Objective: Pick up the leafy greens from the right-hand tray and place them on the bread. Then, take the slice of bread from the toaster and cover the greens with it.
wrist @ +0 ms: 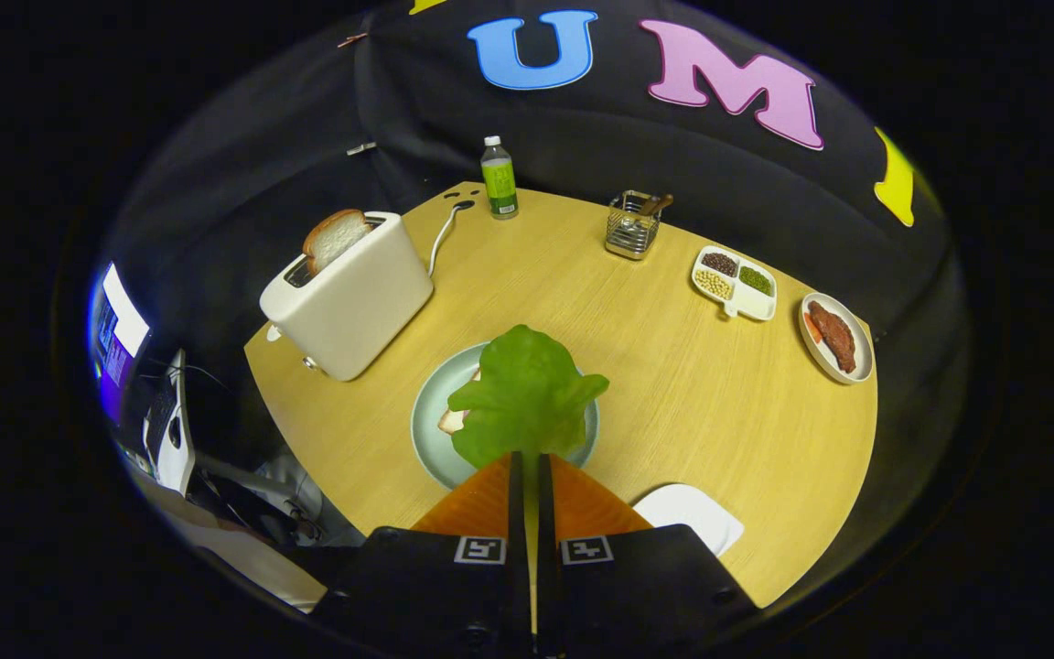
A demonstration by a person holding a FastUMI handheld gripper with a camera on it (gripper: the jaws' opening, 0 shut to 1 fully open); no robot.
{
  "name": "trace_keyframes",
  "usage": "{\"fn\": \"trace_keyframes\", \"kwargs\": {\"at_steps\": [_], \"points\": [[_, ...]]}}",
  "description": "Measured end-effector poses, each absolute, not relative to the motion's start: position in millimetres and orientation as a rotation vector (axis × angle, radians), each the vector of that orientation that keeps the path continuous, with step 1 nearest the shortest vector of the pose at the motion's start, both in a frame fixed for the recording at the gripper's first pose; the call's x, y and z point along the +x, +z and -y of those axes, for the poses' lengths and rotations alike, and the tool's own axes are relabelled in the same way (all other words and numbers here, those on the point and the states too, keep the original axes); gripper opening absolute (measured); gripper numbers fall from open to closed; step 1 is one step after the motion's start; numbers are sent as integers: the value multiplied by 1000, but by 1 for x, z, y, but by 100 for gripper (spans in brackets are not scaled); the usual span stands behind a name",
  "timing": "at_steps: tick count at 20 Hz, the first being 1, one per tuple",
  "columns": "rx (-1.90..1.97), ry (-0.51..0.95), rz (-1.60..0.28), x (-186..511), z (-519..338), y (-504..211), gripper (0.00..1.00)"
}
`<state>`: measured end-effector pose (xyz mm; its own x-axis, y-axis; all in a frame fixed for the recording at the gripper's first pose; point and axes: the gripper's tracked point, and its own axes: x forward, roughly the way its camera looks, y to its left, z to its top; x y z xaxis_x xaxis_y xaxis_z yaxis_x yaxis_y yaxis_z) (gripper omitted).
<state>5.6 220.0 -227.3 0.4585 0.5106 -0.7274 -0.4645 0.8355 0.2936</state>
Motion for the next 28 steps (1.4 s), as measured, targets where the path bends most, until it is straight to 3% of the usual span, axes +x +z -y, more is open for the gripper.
{"fn": "trace_keyframes", "kwargs": {"at_steps": [4, 6, 7, 8, 9, 10, 11, 16, 22, 23, 28], "points": [[48, 594, -918, 22, -249, -230, 8], [27, 566, -935, 31, -255, -244, 19], [24, 552, -939, 35, -257, -249, 33], [34, 537, -941, 37, -262, -250, 37], [50, 520, -934, 40, -263, -250, 50], [68, 513, -922, 42, -267, -247, 57], [81, 504, -902, 44, -267, -240, 70], [88, 455, -691, 45, -245, -178, 74], [6, 312, -273, 35, -192, -52, 72], [-2, 290, -222, 33, -187, -33, 76], [-25, 267, -43, 20, -188, 45, 76]]}}
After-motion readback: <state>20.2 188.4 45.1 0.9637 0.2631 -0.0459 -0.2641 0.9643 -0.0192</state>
